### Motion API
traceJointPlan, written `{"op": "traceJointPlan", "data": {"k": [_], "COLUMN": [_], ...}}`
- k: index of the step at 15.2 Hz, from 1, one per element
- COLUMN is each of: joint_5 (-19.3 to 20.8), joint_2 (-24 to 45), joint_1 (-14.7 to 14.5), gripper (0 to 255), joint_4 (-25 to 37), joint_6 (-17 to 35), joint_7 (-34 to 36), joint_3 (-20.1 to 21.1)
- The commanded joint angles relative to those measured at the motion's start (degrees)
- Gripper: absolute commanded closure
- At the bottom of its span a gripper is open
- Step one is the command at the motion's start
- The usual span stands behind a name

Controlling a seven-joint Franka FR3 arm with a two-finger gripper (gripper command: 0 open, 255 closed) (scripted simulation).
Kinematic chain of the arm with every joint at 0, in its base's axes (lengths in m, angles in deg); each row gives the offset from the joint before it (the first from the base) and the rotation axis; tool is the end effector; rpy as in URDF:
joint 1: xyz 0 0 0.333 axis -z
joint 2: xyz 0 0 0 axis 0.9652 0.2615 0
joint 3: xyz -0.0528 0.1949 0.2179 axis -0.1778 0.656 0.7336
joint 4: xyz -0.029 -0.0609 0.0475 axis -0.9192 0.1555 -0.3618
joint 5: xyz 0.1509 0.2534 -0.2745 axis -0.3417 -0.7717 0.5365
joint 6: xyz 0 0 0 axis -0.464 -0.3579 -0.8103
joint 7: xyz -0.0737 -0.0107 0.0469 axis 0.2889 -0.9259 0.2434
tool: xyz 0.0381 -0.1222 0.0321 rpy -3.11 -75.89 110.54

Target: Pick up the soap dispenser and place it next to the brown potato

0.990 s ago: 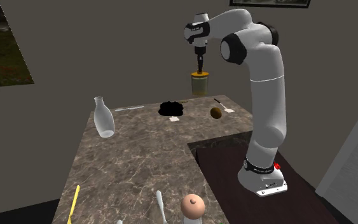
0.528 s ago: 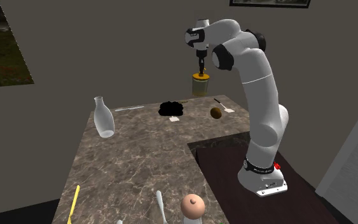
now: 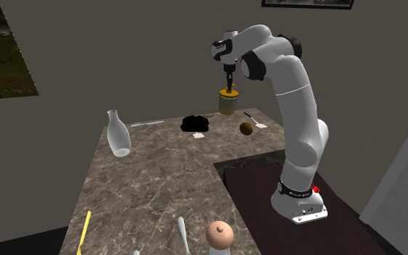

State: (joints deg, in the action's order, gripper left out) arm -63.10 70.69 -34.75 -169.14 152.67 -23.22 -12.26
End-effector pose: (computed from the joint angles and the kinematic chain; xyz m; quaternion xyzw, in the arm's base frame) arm 0.1708 -0.6730 0.4450 0.9953 -0.0414 -0.0297 0.0818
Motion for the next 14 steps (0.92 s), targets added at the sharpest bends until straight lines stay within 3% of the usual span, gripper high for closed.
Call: {"op": "traceJointPlan", "data": {"k": [1, 14], "joint_5": [-0.06, -1.91], "joint_2": [-0.02, 2.10], "joint_1": [-0.35, -0.58], "gripper": [255, 255], "joint_4": [-1.54, -8.34], "joint_6": [1.54, 9.91], "joint_7": [0.02, -0.82], "joint_3": [0.07, 1.32]}}
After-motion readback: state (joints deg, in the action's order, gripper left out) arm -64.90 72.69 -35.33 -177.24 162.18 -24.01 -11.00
